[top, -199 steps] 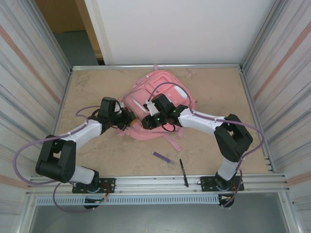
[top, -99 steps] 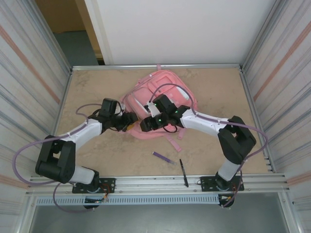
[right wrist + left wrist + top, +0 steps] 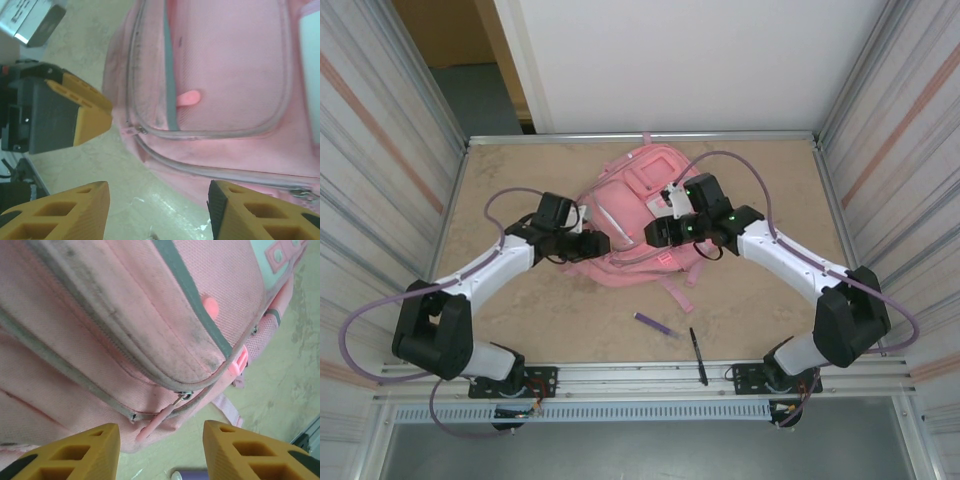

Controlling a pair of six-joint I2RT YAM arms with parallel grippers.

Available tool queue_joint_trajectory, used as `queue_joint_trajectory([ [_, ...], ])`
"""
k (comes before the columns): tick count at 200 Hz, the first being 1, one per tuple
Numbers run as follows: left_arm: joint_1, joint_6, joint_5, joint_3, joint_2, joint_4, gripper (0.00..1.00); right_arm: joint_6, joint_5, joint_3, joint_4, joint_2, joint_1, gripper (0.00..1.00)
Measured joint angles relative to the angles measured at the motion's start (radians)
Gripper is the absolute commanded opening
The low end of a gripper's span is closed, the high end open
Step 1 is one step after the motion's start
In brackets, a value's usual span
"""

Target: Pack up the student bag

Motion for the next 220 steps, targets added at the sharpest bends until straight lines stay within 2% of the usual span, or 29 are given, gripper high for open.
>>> queue_joint_trajectory([
  [64,-0.047,0.087,0.01,0.05,0.066,-0.027,0.44,-0.046,0.017,-0.042,-0.018,-0.008,-0.048,0.54],
  [92,-0.099,0.112,-0.058,0.088,0.108,-0.072,0.45,-0.052,0.027,-0.053,-0.024,-0.008,-0.059,0.55],
  [130,-0.134,0.134,-0.136,0.117,0.154,-0.103,0.39,-0.063,0.035,-0.053,-0.024,-0.011,-0.06,0.54],
  [156,-0.14,0.146,-0.163,0.126,0.192,-0.105,0.21,-0.063,0.038,-0.053,-0.023,-0.011,-0.06,0.55],
  [181,-0.14,0.148,-0.149,0.127,0.21,-0.097,0.16,-0.062,0.038,-0.053,-0.018,-0.011,-0.06,0.54],
  [214,-0.142,0.141,-0.124,0.127,0.217,-0.088,0.0,-0.036,0.04,-0.052,-0.008,-0.01,-0.06,0.56],
  [220,-0.142,0.139,-0.122,0.128,0.218,-0.087,0.0,-0.022,0.042,-0.052,-0.003,-0.008,-0.06,0.57],
])
